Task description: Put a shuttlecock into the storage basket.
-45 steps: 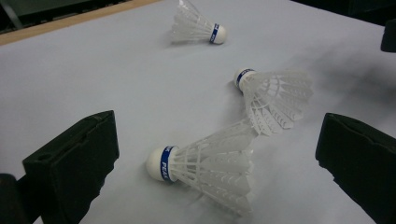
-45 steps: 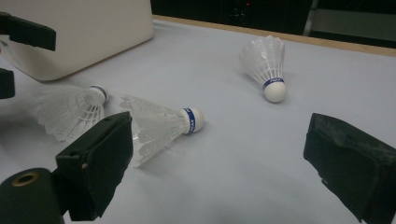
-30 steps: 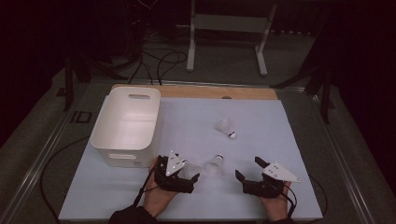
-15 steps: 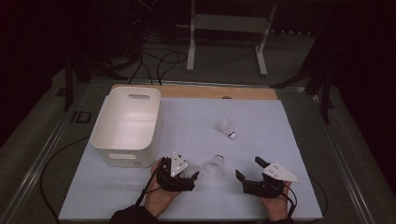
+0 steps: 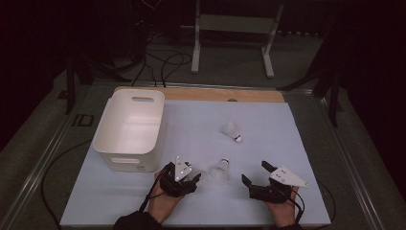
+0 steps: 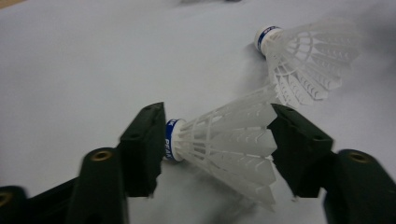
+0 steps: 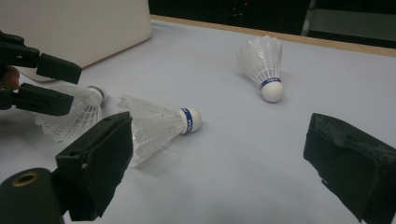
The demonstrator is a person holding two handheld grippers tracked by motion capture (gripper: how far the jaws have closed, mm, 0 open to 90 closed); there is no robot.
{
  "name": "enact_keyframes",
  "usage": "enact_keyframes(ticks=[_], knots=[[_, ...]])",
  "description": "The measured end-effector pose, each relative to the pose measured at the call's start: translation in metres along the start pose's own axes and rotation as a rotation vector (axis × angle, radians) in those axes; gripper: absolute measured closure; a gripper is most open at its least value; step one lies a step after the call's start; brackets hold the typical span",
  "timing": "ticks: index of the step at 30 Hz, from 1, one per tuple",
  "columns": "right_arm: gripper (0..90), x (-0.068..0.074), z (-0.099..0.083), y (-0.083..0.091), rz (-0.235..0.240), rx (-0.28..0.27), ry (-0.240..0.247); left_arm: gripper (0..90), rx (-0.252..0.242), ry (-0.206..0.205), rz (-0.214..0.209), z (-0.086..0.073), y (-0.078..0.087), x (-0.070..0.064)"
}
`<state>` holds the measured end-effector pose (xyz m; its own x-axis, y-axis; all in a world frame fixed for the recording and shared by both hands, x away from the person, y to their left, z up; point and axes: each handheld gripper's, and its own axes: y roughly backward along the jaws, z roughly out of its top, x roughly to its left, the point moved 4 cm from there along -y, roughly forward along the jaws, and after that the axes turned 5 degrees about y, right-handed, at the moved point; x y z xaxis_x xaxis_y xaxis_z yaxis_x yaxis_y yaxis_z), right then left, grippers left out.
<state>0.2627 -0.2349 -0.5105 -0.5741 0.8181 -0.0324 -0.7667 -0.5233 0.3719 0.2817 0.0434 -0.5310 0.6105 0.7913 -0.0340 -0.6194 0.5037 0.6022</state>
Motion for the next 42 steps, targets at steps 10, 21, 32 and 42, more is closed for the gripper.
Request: enact_keyframes(ticks=[10, 21, 32, 42], knots=[[8.1, 0.0, 0.0, 0.0, 0.001, 0.002, 0.001, 69.3, 0.025, 0.056, 0.027, 0.001, 0.001, 0.012], [8.1, 0.0, 0.0, 0.0, 0.002, 0.003, 0.001, 87.5, 0.011, 0.092, 0.048, 0.004, 0.007, 0.022], [8.1, 0.0, 0.0, -0.001, 0.007, 0.0, -0.002, 88.0, -0.022, 0.118, 0.027, 0.008, 0.014, 0.027], [8.1, 0.001, 0.0, -0.001, 0.008, 0.0, -0.002, 88.1, -0.053, 0.127, 0.007, 0.013, 0.022, 0.029]])
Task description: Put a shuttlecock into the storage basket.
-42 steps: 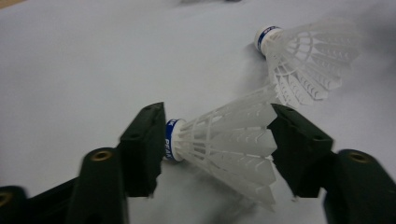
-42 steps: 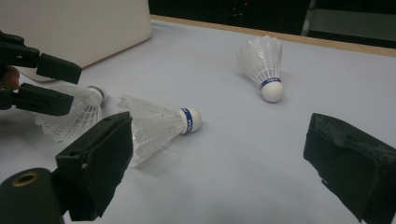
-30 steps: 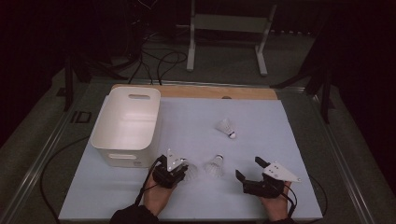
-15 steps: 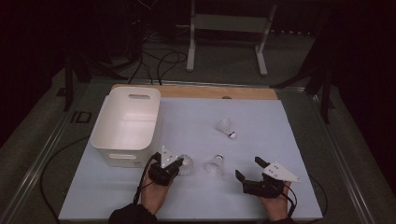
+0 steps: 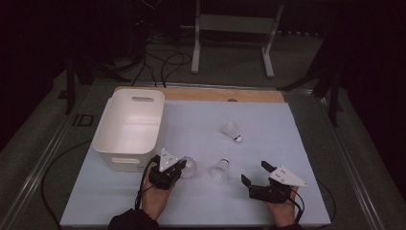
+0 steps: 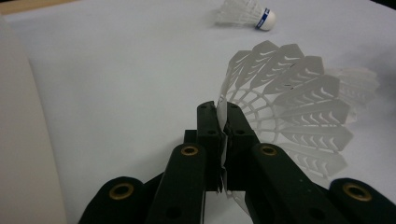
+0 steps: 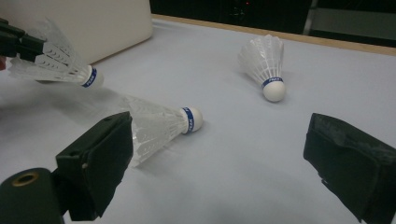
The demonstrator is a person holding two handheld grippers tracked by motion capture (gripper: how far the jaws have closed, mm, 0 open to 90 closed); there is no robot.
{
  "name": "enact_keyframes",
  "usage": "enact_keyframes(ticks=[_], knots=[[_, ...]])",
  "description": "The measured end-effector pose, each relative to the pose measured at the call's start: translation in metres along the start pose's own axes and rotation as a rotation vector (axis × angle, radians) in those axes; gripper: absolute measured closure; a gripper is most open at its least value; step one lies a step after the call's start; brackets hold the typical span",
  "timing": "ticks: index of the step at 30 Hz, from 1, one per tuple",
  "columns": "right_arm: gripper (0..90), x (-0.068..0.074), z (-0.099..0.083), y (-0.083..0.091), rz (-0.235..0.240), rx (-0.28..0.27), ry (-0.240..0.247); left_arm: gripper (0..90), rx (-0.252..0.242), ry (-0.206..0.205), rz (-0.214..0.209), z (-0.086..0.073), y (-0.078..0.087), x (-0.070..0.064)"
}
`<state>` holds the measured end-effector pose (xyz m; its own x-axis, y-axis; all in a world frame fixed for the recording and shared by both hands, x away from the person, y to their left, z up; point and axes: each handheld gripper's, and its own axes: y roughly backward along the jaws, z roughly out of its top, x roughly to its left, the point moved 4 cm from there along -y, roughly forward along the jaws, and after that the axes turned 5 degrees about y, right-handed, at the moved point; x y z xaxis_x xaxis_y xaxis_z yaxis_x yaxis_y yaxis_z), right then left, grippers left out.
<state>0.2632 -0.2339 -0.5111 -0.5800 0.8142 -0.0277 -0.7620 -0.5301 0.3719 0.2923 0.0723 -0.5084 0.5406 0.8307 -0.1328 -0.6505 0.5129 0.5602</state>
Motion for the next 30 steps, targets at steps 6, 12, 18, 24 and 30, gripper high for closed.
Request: enact_keyframes(ticks=[6, 12, 18, 24, 30], knots=[[8.1, -0.001, 0.0, 0.0, -0.003, 0.003, 0.004, 88.1, -0.015, -0.004, -0.011, 0.005, 0.005, -0.001], [8.1, -0.001, 0.0, 0.0, -0.003, 0.003, 0.003, 88.4, -0.02, 0.0, -0.022, 0.008, 0.008, 0.0], [8.1, -0.001, 0.0, 0.001, -0.003, 0.003, 0.005, 88.5, -0.034, -0.01, -0.038, 0.013, 0.013, -0.003], [8.1, -0.001, 0.0, 0.001, -0.003, 0.002, 0.003, 88.4, -0.042, -0.016, -0.056, 0.016, 0.018, -0.005], [8.1, 0.0, 0.0, 0.001, -0.004, 0.003, 0.003, 88.5, -0.047, -0.019, -0.069, 0.02, 0.021, -0.006]])
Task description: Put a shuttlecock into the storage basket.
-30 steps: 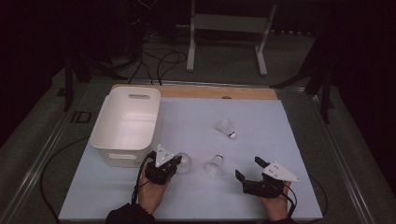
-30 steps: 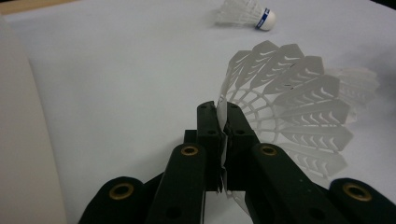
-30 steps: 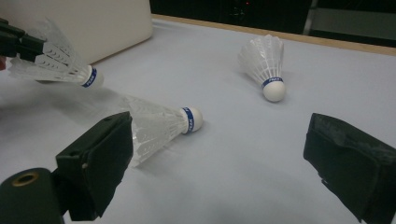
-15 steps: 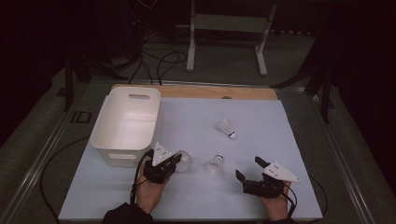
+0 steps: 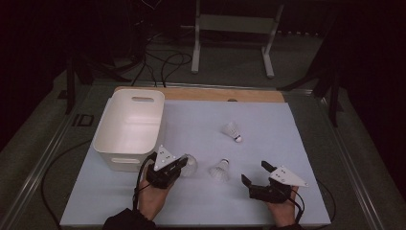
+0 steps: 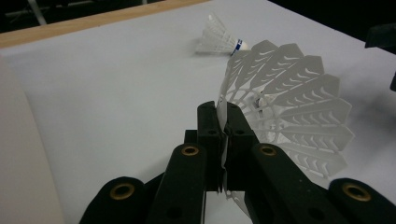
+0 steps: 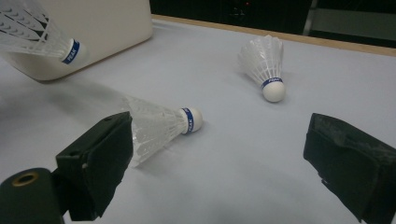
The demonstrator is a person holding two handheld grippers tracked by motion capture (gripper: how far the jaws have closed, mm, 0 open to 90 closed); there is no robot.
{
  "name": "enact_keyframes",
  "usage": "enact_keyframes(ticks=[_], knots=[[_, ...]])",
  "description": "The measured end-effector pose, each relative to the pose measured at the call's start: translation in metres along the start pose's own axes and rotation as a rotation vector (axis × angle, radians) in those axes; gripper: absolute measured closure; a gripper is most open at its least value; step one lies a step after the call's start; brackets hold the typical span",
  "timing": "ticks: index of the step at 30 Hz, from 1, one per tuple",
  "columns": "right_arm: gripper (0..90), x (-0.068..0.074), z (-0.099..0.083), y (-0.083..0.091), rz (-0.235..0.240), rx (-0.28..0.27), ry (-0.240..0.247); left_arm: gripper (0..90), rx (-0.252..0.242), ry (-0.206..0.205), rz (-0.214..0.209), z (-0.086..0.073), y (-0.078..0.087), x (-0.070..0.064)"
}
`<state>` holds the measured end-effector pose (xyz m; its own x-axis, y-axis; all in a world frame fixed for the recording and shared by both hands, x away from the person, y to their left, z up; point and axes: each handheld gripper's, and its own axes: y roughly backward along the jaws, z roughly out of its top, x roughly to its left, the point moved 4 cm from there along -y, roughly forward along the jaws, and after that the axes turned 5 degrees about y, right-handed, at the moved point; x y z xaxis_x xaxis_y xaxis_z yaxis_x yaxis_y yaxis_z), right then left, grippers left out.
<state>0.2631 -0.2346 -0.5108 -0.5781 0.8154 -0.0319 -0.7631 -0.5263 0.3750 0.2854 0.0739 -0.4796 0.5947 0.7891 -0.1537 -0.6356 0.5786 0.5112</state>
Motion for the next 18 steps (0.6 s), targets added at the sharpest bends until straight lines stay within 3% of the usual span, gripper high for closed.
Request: enact_keyframes(ticks=[18], knots=[[8.1, 0.0, 0.0, -0.001, 0.004, -0.003, 0.001, 88.4, -0.008, -0.03, -0.035, 0.012, 0.01, -0.005]])
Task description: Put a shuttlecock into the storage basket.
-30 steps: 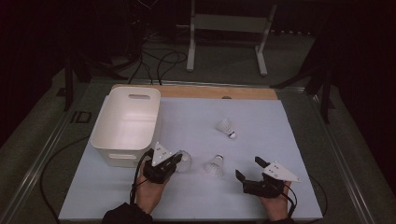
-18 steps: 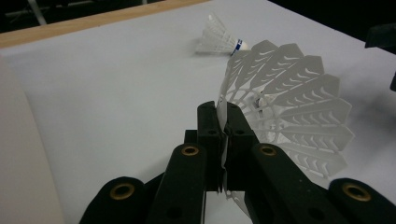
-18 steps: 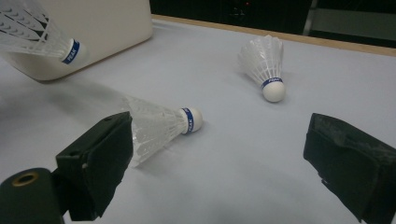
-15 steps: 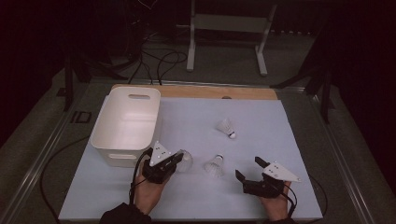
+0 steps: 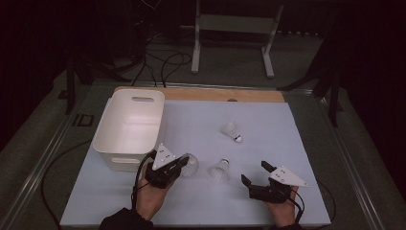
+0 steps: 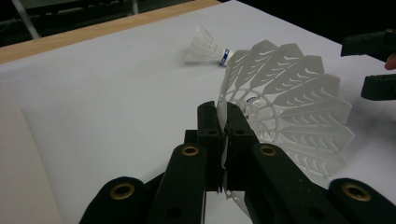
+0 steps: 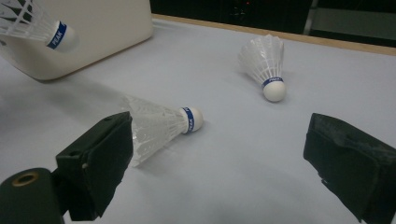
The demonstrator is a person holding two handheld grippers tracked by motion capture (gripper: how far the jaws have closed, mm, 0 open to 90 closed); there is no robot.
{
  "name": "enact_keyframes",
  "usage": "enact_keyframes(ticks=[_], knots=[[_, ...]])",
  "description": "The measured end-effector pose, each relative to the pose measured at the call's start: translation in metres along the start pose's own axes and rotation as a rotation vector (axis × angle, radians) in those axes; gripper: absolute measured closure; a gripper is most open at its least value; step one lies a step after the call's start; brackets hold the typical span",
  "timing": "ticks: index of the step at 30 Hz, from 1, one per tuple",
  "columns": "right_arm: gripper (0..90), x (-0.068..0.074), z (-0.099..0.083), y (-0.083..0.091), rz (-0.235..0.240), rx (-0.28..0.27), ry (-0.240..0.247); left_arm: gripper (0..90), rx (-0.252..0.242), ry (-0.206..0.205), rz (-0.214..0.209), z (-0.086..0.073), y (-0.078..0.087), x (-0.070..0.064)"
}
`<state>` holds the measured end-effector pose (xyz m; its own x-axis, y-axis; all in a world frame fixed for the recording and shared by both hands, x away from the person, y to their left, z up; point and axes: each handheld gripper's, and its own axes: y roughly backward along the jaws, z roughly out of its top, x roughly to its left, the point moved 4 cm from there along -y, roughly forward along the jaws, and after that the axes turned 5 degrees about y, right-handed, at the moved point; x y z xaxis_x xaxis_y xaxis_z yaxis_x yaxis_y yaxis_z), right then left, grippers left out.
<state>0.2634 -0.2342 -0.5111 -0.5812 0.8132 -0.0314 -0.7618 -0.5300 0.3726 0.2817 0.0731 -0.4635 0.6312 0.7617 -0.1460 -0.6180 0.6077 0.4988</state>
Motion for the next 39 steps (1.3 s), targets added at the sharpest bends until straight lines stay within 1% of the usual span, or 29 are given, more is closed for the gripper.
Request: enact_keyframes(ticks=[4, 11, 17, 34, 35, 39], knots=[[8.1, 0.0, 0.0, 0.0, 0.0, 0.0, -0.001, 88.4, -0.006, -0.004, -0.005, 0.004, 0.004, 0.0], [8.1, 0.0, 0.0, 0.0, 0.002, 0.002, -0.001, 88.5, -0.001, -0.013, -0.014, 0.008, 0.006, 0.0], [8.1, 0.0, 0.0, 0.0, 0.002, 0.002, 0.001, 88.4, -0.006, -0.016, -0.019, 0.012, 0.007, -0.002], [8.1, 0.001, 0.0, -0.001, 0.009, 0.002, -0.002, 88.7, -0.02, -0.015, -0.023, 0.021, 0.01, -0.001], [8.1, 0.001, 0.0, -0.001, 0.004, 0.001, -0.011, 88.7, -0.02, -0.016, -0.023, 0.021, 0.01, -0.001], [8.1, 0.001, 0.0, -0.001, 0.004, 0.002, -0.011, 88.7, -0.028, -0.013, -0.025, 0.024, 0.012, 0.0]])
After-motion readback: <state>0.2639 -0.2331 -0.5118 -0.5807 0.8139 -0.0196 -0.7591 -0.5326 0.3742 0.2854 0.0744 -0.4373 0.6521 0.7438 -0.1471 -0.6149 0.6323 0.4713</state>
